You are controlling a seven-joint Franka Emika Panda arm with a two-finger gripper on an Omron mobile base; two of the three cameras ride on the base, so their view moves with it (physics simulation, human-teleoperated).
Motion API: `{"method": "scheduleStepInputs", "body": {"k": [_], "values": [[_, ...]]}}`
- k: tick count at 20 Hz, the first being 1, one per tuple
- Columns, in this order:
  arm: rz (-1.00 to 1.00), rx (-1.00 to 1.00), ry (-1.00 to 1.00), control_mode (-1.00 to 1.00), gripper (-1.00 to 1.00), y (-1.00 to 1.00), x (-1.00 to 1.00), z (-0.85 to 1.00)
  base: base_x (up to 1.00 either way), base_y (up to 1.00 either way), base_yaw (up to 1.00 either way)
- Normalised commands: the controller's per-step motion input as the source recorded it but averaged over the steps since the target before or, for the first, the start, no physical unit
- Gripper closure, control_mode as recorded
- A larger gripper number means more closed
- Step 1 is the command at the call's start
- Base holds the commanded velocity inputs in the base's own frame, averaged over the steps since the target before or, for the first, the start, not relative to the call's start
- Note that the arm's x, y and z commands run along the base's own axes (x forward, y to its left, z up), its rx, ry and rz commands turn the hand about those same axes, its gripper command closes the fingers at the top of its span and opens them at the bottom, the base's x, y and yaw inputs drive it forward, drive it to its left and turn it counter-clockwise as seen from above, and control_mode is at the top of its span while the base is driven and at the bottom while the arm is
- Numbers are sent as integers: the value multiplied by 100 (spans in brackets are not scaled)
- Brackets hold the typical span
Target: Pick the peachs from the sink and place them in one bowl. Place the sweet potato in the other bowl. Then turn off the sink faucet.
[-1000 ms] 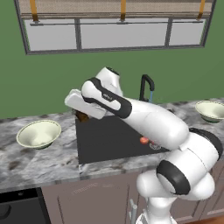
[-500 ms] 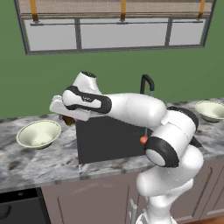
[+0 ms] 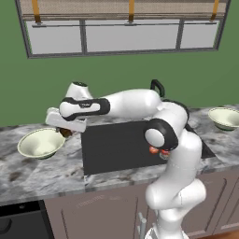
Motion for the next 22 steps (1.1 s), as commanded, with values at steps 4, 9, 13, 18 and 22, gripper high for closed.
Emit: {"method": "scheduleStepInputs", "body": {"k": [4,9,13,18,22], "values": [[0,-4,10,-100,100,43,34,-38,0,0,0],[0,-3,11,-100,100,39,33,-43,0,0,0],[0,0,11,-100,100,23,31,-31,0,0,0],[0,0,5,-100,100,13,25,-18,0,0,0],[0,0,2,-100,-100,16,20,-16,0,0,0]]}}
